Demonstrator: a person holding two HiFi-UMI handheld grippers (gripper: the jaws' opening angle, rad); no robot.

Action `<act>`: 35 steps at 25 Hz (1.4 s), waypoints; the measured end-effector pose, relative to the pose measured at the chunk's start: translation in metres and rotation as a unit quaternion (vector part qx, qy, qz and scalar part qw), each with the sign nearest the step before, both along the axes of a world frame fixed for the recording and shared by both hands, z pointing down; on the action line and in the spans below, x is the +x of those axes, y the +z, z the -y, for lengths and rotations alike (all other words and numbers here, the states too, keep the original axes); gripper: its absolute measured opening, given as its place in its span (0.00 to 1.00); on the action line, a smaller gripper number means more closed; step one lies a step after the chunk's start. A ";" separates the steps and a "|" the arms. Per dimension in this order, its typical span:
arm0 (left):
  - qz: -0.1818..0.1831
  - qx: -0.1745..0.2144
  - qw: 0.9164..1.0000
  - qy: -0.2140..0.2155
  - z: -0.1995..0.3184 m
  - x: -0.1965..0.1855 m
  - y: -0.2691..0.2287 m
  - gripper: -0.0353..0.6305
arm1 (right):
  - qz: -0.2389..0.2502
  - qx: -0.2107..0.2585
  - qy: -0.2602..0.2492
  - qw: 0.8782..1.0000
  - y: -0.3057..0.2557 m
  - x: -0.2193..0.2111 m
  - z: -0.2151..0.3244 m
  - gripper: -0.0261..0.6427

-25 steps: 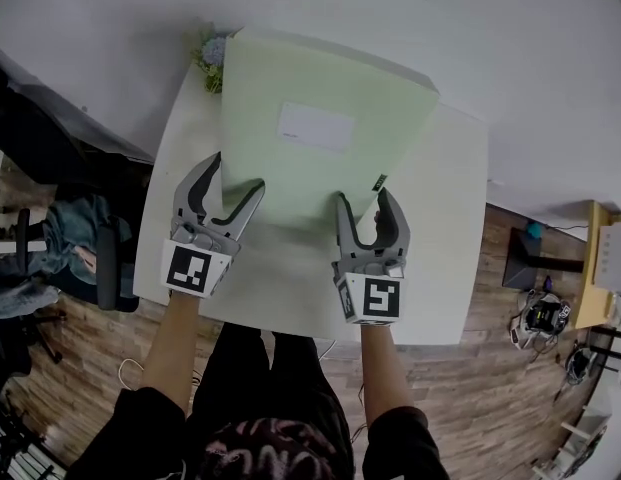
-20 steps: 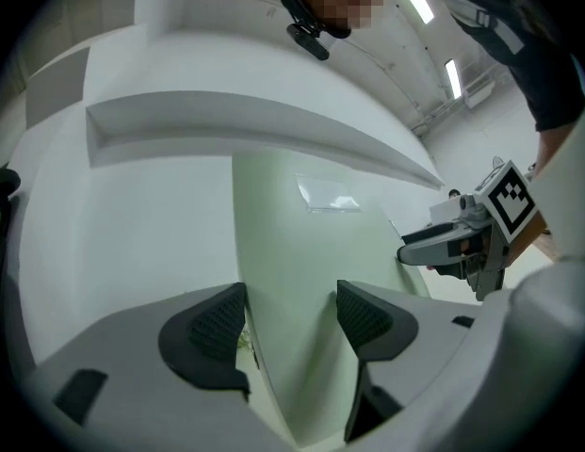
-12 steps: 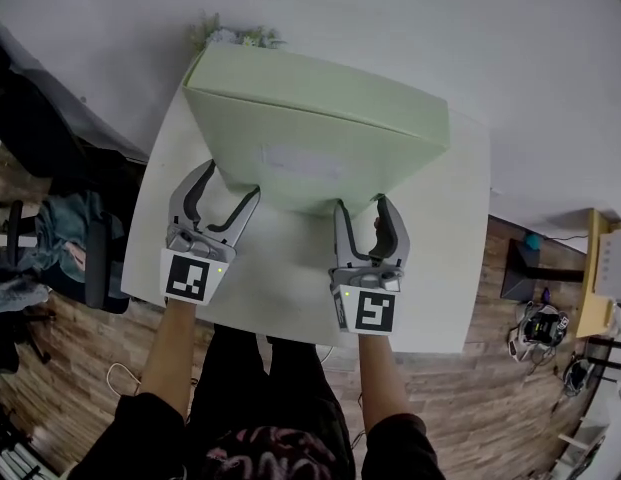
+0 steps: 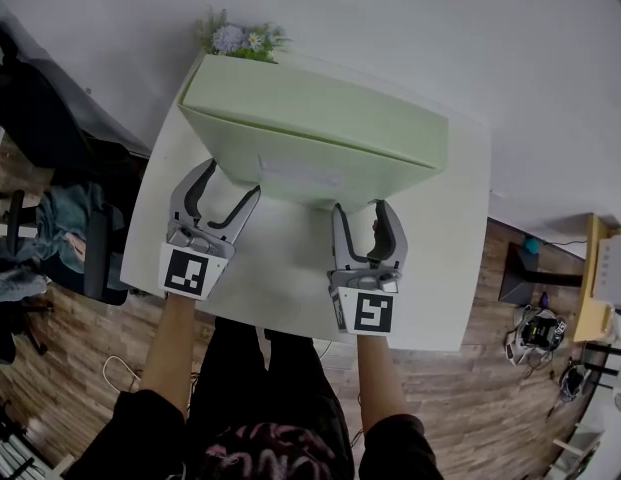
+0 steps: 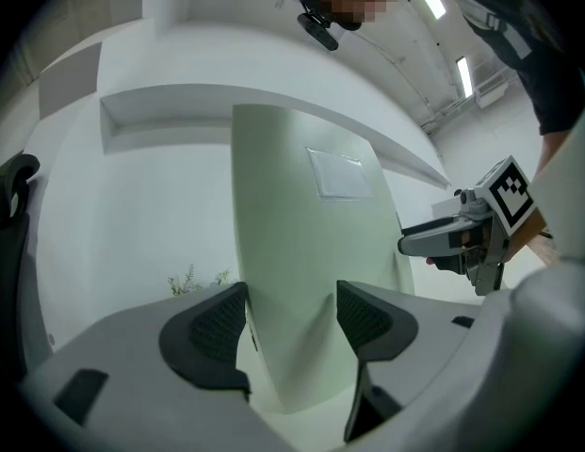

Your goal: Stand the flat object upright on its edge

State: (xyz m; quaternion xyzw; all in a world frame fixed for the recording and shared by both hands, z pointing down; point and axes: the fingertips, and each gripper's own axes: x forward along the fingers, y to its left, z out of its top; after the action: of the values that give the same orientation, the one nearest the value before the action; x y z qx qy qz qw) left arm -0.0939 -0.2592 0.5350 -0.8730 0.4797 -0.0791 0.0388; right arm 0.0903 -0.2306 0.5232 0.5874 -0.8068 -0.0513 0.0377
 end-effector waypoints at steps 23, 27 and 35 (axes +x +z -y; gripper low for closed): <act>-0.011 0.015 1.000 -0.003 -0.011 -0.014 -0.015 0.51 | 0.024 -0.023 0.022 0.999 0.002 0.019 -0.019 0.42; -0.005 -0.012 1.000 -0.013 -0.024 -0.019 -0.030 0.51 | 0.037 -0.041 0.029 0.998 -0.011 0.026 -0.034 0.40; -0.010 -0.032 0.999 -0.038 -0.057 -0.012 -0.084 0.24 | 0.054 -0.051 0.026 0.997 -0.066 0.026 -0.054 0.16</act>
State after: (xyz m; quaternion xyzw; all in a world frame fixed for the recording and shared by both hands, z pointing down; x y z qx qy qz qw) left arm -0.1057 -0.2022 0.4513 -0.8556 0.5101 -0.0874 0.0028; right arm 0.1164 -0.1763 0.4571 0.6070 -0.7939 0.0230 0.0256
